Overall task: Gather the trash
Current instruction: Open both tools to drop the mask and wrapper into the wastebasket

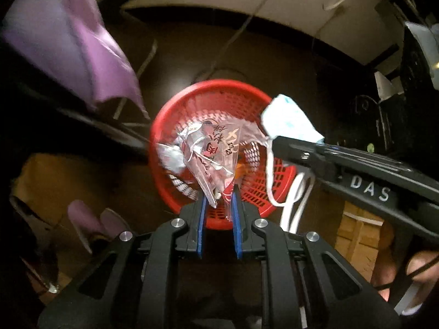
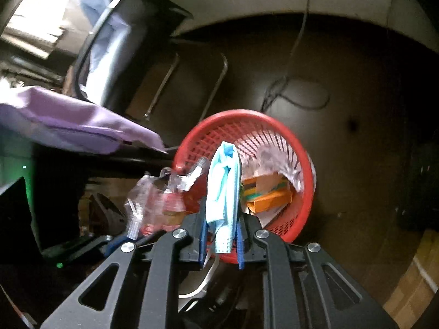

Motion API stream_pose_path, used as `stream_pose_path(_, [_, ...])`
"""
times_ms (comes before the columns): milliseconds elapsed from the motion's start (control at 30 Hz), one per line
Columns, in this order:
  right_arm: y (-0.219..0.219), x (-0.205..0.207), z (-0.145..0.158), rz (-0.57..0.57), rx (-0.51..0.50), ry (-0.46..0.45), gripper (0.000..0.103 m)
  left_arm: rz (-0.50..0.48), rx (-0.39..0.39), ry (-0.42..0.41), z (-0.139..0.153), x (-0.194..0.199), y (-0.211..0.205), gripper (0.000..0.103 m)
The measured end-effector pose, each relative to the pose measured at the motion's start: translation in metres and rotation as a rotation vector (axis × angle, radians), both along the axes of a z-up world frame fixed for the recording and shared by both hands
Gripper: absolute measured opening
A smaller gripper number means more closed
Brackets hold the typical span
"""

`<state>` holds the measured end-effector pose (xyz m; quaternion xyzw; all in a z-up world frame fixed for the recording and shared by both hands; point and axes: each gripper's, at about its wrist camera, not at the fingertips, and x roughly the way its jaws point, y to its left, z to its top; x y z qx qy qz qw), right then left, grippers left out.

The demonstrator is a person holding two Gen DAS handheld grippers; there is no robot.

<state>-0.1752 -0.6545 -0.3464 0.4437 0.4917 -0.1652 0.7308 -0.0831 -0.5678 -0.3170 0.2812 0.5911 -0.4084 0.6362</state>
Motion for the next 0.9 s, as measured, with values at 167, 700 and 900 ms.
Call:
stream_pose_path(167, [-0.008, 0.006, -0.016, -0.034, -0.003, 0.040, 0.059, 0.044, 0.010, -0.040, -0.015, 0.006, -0.003, 0.080])
stream_pose_path(700, [0.015, -0.045, 0.043, -0.075, -0.233, 0.109, 0.063, 0.085, 0.040, -0.096, 0.015, -0.009, 0.035, 0.083])
stream_pose_path(900, [0.043, -0.062, 0.058, -0.054, -0.318, 0.166, 0.065, 0.080, 0.061, -0.130, 0.021, -0.023, 0.050, 0.083])
